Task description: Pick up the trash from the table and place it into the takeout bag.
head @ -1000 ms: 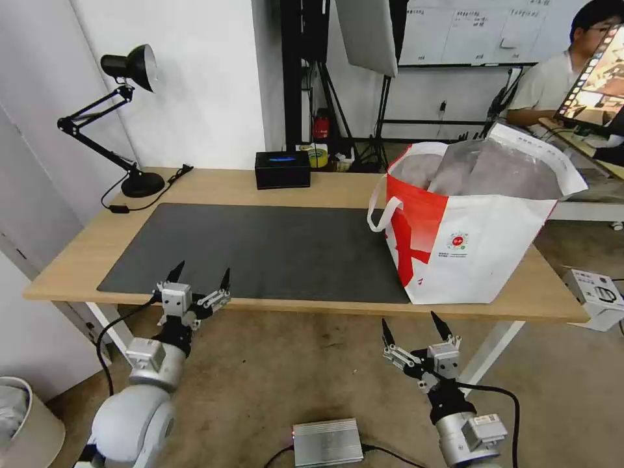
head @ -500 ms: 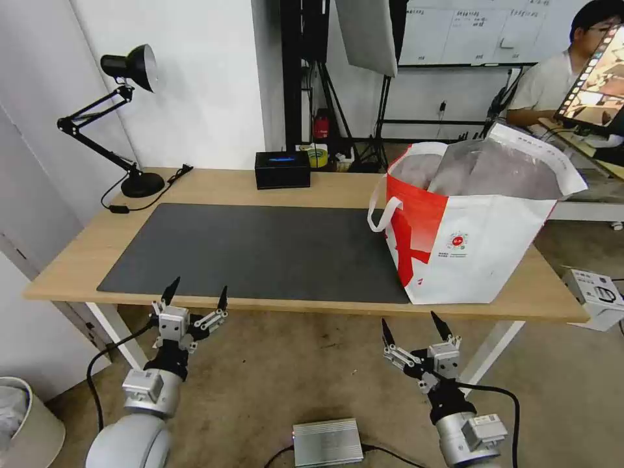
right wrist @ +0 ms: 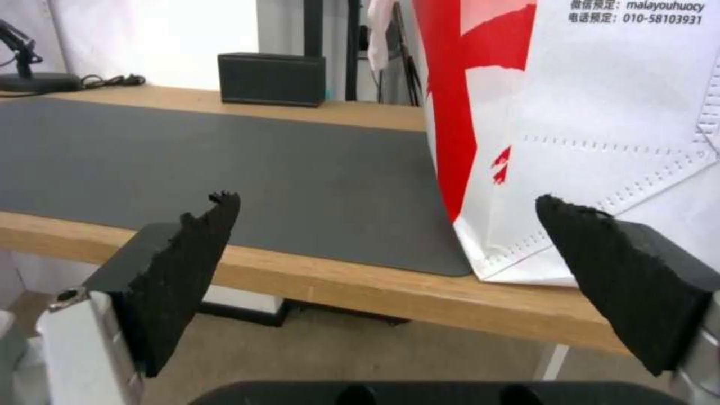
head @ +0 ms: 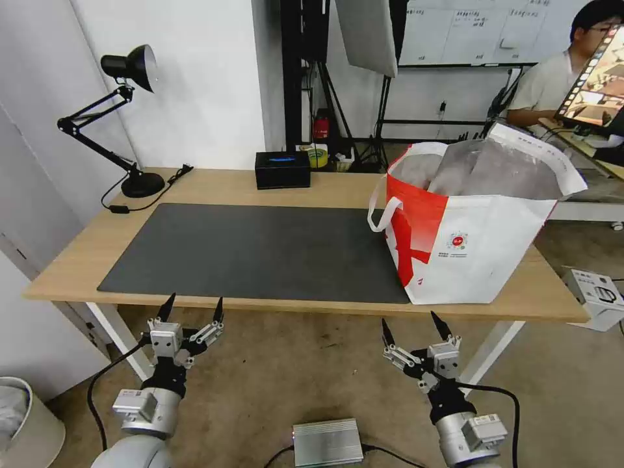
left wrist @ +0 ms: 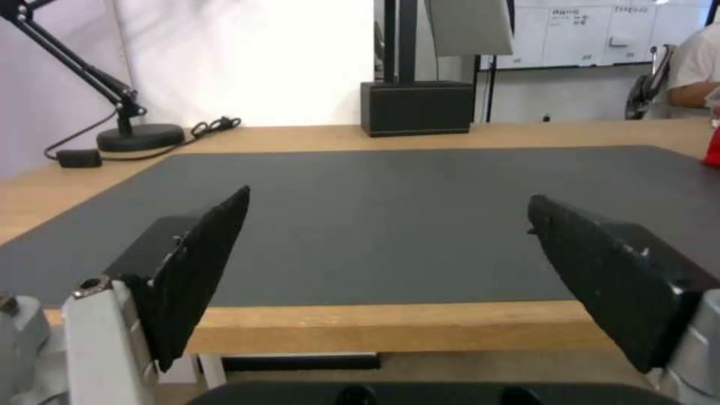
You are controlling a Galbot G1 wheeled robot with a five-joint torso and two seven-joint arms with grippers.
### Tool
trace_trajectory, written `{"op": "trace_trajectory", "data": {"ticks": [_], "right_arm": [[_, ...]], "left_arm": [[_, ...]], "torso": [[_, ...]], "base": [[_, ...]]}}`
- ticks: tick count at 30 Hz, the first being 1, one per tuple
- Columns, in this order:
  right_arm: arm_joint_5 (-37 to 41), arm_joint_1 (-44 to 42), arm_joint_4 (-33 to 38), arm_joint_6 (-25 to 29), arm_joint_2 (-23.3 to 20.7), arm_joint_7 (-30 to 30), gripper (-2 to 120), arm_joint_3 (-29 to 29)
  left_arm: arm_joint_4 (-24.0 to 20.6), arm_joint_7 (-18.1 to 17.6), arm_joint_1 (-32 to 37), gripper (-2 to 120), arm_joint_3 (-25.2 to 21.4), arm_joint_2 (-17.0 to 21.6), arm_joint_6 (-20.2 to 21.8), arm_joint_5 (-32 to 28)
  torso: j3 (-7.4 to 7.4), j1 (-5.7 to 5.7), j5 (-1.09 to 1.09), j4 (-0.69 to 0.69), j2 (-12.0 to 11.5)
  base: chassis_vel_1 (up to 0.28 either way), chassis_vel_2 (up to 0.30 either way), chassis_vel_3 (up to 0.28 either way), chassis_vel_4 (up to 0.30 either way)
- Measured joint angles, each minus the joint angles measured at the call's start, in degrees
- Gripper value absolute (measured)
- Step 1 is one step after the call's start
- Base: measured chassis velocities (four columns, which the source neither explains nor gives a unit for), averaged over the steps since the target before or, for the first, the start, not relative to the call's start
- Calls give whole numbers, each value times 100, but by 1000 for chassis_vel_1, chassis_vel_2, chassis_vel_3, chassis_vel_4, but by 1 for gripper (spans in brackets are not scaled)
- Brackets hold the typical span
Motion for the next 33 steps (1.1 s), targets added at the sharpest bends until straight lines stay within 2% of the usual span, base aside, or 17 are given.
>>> {"op": "trace_trajectory", "data": {"ticks": [13,33], "right_arm": [[0,0,0,0,0,0,100,0],[0,0,0,0,0,0,100,0]], "left_arm": [[192,99,-28,100,45,-38,-208,-11],[252,115,-78,100,46,-22,-203,-6]], "torso": [[0,0,0,0,0],[0,0,0,0,0]], "base": [[0,0,0,0],[0,0,0,0]]}}
